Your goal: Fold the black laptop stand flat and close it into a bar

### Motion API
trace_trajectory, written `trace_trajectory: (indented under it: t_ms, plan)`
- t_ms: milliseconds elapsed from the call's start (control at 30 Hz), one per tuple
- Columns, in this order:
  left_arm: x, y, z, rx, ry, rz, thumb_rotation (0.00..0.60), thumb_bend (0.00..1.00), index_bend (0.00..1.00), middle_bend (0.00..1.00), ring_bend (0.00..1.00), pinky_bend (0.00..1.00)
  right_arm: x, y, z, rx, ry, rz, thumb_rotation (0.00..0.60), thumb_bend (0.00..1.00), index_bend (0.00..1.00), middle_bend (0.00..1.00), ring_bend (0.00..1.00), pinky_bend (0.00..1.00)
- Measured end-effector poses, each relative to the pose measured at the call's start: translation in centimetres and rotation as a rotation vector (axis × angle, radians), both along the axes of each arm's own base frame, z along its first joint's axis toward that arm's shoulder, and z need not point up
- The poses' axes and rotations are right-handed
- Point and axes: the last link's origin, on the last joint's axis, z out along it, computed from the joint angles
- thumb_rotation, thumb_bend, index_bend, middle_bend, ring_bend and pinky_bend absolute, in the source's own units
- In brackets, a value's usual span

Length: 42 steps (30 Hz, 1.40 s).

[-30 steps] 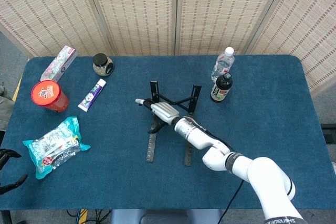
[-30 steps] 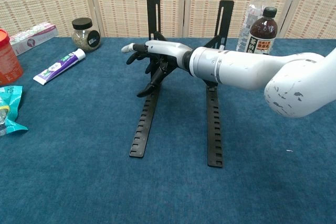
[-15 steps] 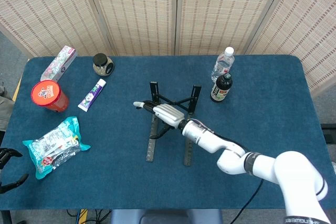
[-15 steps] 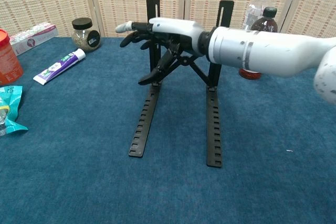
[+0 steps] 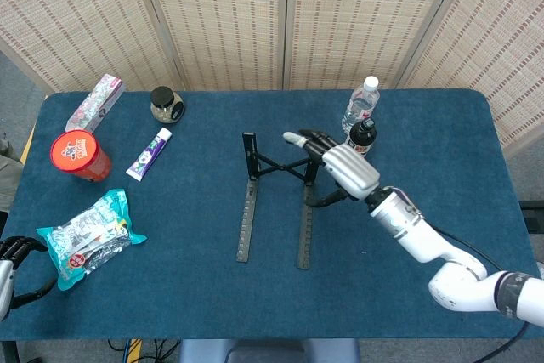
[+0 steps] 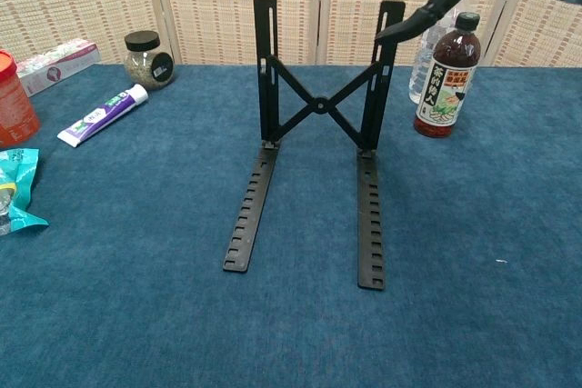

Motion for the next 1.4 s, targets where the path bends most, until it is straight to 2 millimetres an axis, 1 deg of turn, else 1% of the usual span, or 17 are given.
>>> trace_trajectory:
  t_ms: [33, 100, 233, 500, 667, 767, 967, 1100, 1200, 1400]
  plan:
    - [0.0, 0.0, 0.0, -0.001, 0.0, 0.002, 0.6, 0.11, 0.37, 0.33, 0.21, 0.19, -0.6, 0.1, 0.6, -0.016, 0.002, -0.02, 0.6, 0.0, 0.0, 0.17, 0.01, 0.09]
    - [0.0, 0.1, -0.1, -0.005, -0.001, 0.003, 0.6, 0.11, 0.37, 0.33, 0.21, 0.19, -1.3, 0.2, 1.2, -0.03, 0.001, -0.051, 0.6, 0.0, 0.0, 0.17, 0.01, 0.09]
    - [0.1, 0.2, -0.4, -0.013, -0.003, -0.003, 0.6, 0.11, 0.37, 0.33, 0.21, 0.19, -2.4, -0.2, 1.5, -0.021, -0.023, -0.116, 0.6, 0.0, 0.0, 0.17, 0.01, 0.09]
    - [0.2, 0.2, -0.4, -0.013, -0.003, -0.002, 0.6, 0.11, 0.37, 0.33, 0.21, 0.19, -4.0, -1.6, 0.9, 0.036, -0.072, -0.211, 0.6, 0.0, 0.0, 0.17, 0.01, 0.09]
    - [0.4, 0.1, -0.5, -0.017, -0.002, -0.003, 0.6, 0.11, 0.37, 0.33, 0.21, 0.19, -4.8, -2.5, 0.1, 0.085, -0.097, -0.263, 0.6, 0.0, 0.0, 0.18, 0.01, 0.09]
    - [0.5, 0.1, -0.4, -0.016, 0.0, -0.008, 0.6, 0.11, 0.37, 0.33, 0.21, 0.19, -5.0, -2.8, -0.5, 0.129, -0.134, -0.29, 0.6, 0.0, 0.0, 0.2, 0.01, 0.09]
    - [0.7, 0.0, -0.2, -0.011, 0.007, -0.007, 0.6, 0.11, 0.37, 0.33, 0.21, 0.19, -4.8, -3.3, -1.8, 0.23, -0.211, -0.311, 0.6, 0.0, 0.0, 0.25, 0.07, 0.1]
    - [0.7, 0.0, -0.1, -0.007, 0.01, -0.003, 0.6, 0.11, 0.37, 0.33, 0.21, 0.19, -4.6, -2.9, -2.3, 0.3, -0.248, -0.293, 0.6, 0.0, 0.0, 0.26, 0.08, 0.1]
    - [0.8, 0.0, -0.2, -0.011, 0.014, -0.005, 0.6, 0.11, 0.37, 0.33, 0.21, 0.19, -4.7, -2.1, -2.3, 0.351, -0.259, -0.263, 0.6, 0.0, 0.0, 0.26, 0.08, 0.1]
    - [1.0, 0.6, -0.2, -0.021, 0.024, -0.023, 0.6, 0.11, 0.37, 0.33, 0.21, 0.19, -5.4, 0.6, -1.6, 0.438, -0.254, -0.213, 0.6, 0.0, 0.0, 0.26, 0.08, 0.11]
